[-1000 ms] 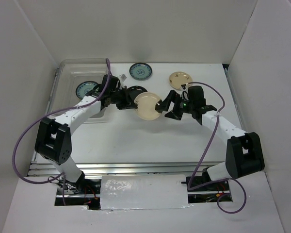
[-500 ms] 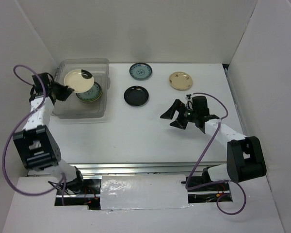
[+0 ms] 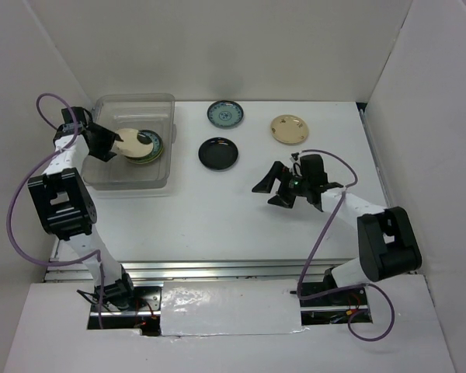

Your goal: Place the plates into the plastic bin on the countertop

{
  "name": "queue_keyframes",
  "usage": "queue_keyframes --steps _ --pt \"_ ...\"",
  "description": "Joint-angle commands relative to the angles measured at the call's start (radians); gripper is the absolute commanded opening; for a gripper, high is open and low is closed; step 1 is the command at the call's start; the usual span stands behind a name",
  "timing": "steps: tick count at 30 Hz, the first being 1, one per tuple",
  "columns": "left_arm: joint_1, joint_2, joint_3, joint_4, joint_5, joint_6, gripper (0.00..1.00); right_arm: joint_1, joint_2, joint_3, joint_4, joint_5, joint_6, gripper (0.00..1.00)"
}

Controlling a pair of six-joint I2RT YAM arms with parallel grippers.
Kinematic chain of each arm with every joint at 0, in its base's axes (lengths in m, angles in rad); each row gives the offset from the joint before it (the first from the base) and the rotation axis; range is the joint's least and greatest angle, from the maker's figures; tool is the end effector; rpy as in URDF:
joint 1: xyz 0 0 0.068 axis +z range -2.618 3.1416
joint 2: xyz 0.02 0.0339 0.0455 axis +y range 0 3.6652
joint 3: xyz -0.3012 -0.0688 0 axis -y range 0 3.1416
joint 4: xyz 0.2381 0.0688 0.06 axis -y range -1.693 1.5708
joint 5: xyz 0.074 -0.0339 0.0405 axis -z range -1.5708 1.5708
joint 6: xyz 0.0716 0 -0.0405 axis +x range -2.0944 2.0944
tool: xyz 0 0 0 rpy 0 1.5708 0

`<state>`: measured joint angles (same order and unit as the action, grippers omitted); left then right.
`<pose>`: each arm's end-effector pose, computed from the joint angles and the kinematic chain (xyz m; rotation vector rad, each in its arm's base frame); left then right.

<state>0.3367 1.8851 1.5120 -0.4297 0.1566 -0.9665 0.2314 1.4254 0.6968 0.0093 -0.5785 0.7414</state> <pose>0.4353 0.1405 0.2649 -1.4034 1.9662 -0.4823 0.2779 0.1057 0.2095 0.2924 2.4075 1.1418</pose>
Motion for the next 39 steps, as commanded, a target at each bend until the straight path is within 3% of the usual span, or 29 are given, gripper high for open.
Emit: queue_keyframes --steps 1,5,6,7,10,14,17,18,21,24,28,32,38,39 --pt "-0.015 0.022 0.045 -0.004 0.018 0.035 0.68 0.025 0.053 0.056 0.054 0.040 -0.010 1.00" --pt "-0.031 0.029 0.080 -0.050 0.075 0.069 0.80 0.065 0.170 0.179 0.020 0.101 -0.005 1.00" --pt "-0.041 0.022 0.092 -0.066 0.075 0.078 0.94 0.072 0.226 0.211 0.011 0.118 -0.001 1.00" --pt "-0.056 0.017 0.105 -0.122 0.066 0.104 0.99 0.080 0.254 0.237 -0.002 0.137 0.015 1.00" --pt "-0.082 -0.018 0.136 -0.230 0.035 0.127 0.99 0.094 0.366 0.341 0.000 0.199 0.077 1.00" --pt "-0.123 -0.216 0.012 -0.187 0.023 0.141 0.99 0.098 0.510 0.502 -0.002 0.238 0.154 1.00" --pt "-0.166 -0.456 -0.137 -0.158 0.012 0.186 0.99 0.095 0.639 0.616 -0.034 0.244 0.205 0.95" --pt "-0.179 -0.495 -0.160 -0.162 0.015 0.202 0.99 0.095 0.667 0.648 -0.049 0.244 0.216 0.93" --pt "-0.206 -0.601 -0.205 -0.196 0.078 0.337 0.99 0.098 0.756 0.759 -0.103 0.243 0.269 0.69" --pt "-0.214 -0.676 -0.242 -0.262 0.124 0.391 0.99 0.101 0.845 0.889 -0.175 0.214 0.277 0.58" --pt "-0.220 -0.802 -0.320 -0.262 0.143 0.416 0.99 0.117 0.900 1.033 -0.280 0.241 0.279 0.51" --pt "-0.223 -0.868 -0.332 -0.297 0.133 0.439 0.99 0.123 0.923 1.069 -0.315 0.266 0.279 0.40" --pt "-0.231 -0.871 -0.389 -0.282 0.123 0.446 0.99 0.131 0.914 1.066 -0.315 0.282 0.285 0.00" --pt "-0.234 -0.867 -0.397 -0.281 0.133 0.446 0.99 0.132 0.903 1.057 -0.327 0.295 0.277 0.00"
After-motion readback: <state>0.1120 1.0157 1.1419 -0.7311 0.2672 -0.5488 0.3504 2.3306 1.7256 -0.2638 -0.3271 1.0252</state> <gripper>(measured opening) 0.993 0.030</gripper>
